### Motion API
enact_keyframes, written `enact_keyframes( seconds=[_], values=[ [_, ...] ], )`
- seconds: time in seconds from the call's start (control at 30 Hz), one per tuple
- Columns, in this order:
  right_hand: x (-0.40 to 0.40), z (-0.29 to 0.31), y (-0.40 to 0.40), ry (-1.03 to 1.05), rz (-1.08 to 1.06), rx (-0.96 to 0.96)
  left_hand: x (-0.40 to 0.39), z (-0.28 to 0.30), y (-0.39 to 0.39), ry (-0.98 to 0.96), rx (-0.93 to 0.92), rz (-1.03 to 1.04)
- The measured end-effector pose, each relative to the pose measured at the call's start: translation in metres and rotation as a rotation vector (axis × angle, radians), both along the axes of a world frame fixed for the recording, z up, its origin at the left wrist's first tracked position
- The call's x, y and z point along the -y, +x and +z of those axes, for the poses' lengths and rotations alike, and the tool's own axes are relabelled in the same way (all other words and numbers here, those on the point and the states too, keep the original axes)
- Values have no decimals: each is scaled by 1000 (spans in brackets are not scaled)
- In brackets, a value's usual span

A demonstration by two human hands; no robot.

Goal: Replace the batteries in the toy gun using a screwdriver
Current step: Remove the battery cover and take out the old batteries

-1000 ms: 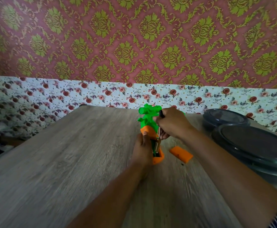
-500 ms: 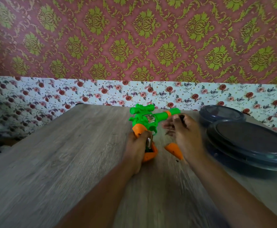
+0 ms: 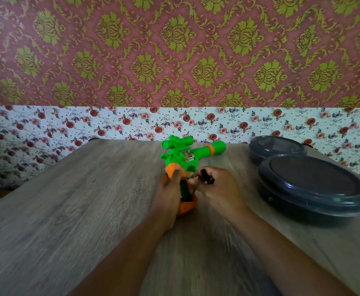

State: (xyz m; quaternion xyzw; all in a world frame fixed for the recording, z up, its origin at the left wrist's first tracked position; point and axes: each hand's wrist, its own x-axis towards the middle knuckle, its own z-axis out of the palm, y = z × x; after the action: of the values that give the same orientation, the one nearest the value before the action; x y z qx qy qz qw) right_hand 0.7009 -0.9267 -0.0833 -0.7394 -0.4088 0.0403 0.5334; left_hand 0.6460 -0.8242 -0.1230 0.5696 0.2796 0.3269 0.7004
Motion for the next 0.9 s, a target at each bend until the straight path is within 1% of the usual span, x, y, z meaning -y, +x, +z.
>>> enact_keyframes(
  seconds=[0.1, 0.17, 0.2, 0.27, 0.3, 0.37, 0.43, 0.53, 0.67, 0.8, 0.9],
  values=[
    [13, 14, 12, 55, -65, -34, 0, 3, -1, -46, 45, 0],
    [22, 21, 23, 26, -116, 21, 0, 4, -3, -77, 61, -20],
    [27, 22, 29, -32, -154, 78, -1, 4, -3, -77, 59, -23],
    [36, 22, 42, -216, -230, 165, -1, 3, -3, -83, 49, -14],
    [39, 20, 48, -328, -256, 161, -2, 3, -3, -85, 40, -12],
    [43, 18, 54, -534, -302, 88, -3, 2, -2, -82, 19, -2],
    [44, 13, 56, -646, -325, 15, -3, 1, -1, -74, -2, 7],
    [42, 6, 55, -676, -346, -24, -5, 1, -1, -58, -29, 12],
    [42, 1, 55, -672, -388, 48, -3, 3, -2, -39, -29, 9],
    [40, -5, 56, -677, -409, 55, -3, 2, -2, -61, -28, 5],
    [40, -2, 54, -698, -412, 110, -4, 1, -2, -58, -21, 1]
  ],
)
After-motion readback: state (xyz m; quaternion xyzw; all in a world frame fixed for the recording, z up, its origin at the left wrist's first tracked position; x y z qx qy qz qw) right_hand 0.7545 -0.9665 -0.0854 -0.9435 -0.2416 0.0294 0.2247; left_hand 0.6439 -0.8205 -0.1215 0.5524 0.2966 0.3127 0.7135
